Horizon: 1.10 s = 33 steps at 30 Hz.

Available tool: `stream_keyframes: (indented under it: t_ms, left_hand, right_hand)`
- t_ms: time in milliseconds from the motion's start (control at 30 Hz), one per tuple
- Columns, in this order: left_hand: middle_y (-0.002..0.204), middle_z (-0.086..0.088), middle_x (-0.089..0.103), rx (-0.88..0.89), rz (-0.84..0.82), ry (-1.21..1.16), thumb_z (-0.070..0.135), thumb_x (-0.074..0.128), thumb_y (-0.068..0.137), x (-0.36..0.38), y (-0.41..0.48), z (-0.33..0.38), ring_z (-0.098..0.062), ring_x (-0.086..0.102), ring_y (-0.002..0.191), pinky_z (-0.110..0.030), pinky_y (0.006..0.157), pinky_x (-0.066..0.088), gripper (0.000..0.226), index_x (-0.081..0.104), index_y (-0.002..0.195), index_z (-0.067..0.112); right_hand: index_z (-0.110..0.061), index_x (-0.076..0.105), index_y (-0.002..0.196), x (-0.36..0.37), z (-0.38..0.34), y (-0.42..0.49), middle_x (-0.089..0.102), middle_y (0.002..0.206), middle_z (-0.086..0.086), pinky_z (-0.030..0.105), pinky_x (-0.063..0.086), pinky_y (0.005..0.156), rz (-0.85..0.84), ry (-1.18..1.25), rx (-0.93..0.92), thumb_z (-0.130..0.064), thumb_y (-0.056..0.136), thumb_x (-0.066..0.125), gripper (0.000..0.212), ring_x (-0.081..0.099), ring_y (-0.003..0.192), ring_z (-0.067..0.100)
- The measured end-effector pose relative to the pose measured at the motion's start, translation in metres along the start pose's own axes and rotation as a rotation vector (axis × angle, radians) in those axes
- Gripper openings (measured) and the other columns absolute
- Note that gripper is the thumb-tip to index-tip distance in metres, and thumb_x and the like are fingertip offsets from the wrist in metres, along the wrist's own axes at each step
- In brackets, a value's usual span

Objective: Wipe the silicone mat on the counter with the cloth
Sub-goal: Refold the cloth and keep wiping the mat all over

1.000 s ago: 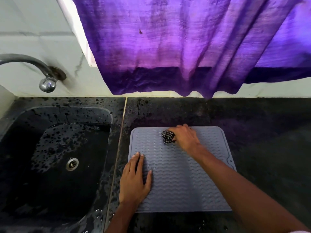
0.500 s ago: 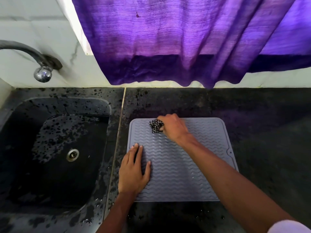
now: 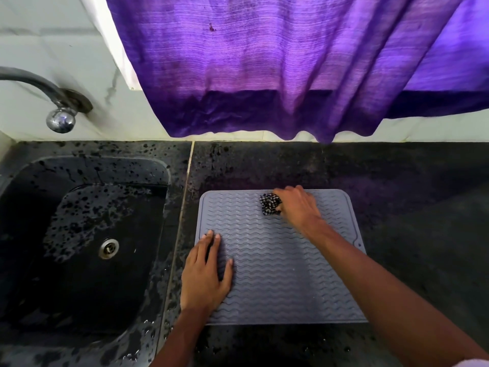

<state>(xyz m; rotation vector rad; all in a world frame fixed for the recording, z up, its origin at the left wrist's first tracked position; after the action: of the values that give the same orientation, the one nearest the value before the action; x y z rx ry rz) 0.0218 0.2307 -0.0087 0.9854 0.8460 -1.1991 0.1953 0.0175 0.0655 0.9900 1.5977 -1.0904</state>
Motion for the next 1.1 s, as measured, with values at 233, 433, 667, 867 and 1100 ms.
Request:
stream_keyframes:
  t_ms: [233,433,667,867,1100]
  left_hand:
    - [0.152,-0.006,0.046,0.001,0.009,0.002,0.052,0.048,0.095,0.000,0.000,0.000,-0.023,0.045,0.137,-0.039,0.114,0.039,0.065,0.052,0.143,0.008]
    - [0.152,-0.007,0.047,0.003,0.021,-0.020,0.050,0.051,0.095,0.002,0.000,-0.001,-0.025,0.047,0.137,-0.042,0.111,0.042,0.062,0.055,0.141,0.008]
    - [0.153,-0.007,0.044,0.006,0.002,-0.020,0.050,0.049,0.096,0.001,0.001,0.000,-0.024,0.043,0.139,-0.041,0.113,0.039,0.061,0.052,0.143,0.010]
    - [0.157,-0.005,0.039,-0.005,-0.001,-0.107,0.051,0.045,0.098,-0.003,0.002,0.002,-0.022,0.039,0.143,-0.038,0.116,0.037,0.066,0.042,0.150,0.011]
    - [0.155,-0.014,0.024,-0.173,0.247,-0.638,0.044,0.043,0.102,-0.012,0.001,-0.010,-0.010,0.038,0.136,-0.023,0.109,0.039,0.058,0.035,0.142,0.001]
  right_hand:
    - [-0.024,0.060,0.118,-0.006,0.005,-0.001,0.064,0.109,0.007,0.044,0.048,0.089,-0.006,-0.072,0.072,-0.011,0.087,0.060,0.033,0.052,0.109,0.031]
    - [-0.025,0.063,0.108,-0.008,-0.056,0.014,0.068,0.101,0.007,0.041,0.054,0.082,0.011,0.119,-0.077,-0.014,0.082,0.061,0.028,0.060,0.101,0.032]
    - [-0.026,0.059,0.125,0.011,-0.120,0.023,0.062,0.109,0.008,0.042,0.047,0.083,0.013,0.069,-0.198,-0.006,0.085,0.062,0.045,0.051,0.106,0.032]
    - [-0.021,0.058,0.124,0.015,-0.134,0.031,0.062,0.112,0.009,0.046,0.046,0.086,0.039,-0.004,-0.126,-0.006,0.086,0.061,0.041,0.051,0.110,0.034]
    - [-0.020,0.059,0.121,0.023,-0.163,0.029,0.062,0.108,0.010,0.044,0.052,0.083,0.024,0.072,-0.098,-0.010,0.087,0.062,0.036,0.054,0.105,0.034]
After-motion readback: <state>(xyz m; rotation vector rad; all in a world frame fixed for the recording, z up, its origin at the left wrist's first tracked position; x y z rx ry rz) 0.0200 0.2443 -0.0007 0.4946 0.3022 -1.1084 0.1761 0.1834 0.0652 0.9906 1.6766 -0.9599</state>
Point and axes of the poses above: each hand's wrist, its own y-axis towards the middle knuckle, its own x-axis out of the palm, z = x × y, the point moved 2 cm from there along y, towards the middle knuckle
